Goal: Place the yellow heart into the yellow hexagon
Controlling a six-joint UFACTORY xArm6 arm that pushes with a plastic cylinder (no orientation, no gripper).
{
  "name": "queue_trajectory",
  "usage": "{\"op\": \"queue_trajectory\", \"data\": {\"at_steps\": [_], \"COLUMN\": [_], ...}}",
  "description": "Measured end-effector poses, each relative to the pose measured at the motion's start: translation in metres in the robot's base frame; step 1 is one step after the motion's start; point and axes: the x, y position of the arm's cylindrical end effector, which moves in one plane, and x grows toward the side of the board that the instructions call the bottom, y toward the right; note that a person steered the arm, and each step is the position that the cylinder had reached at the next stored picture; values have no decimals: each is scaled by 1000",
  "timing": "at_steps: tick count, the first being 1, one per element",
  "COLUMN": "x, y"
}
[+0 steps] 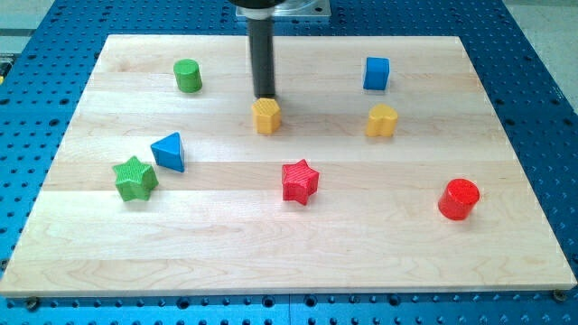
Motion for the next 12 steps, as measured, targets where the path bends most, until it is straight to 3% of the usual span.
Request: {"op": "queue_trajectory", "data": {"at_steps": [1, 2, 4, 5, 6, 8, 9, 10, 11, 12], "x": [39, 45, 94, 90, 67, 43, 55, 59, 61, 63], "y": [-14, 26, 200, 271, 261, 170, 94, 69, 92, 39]}}
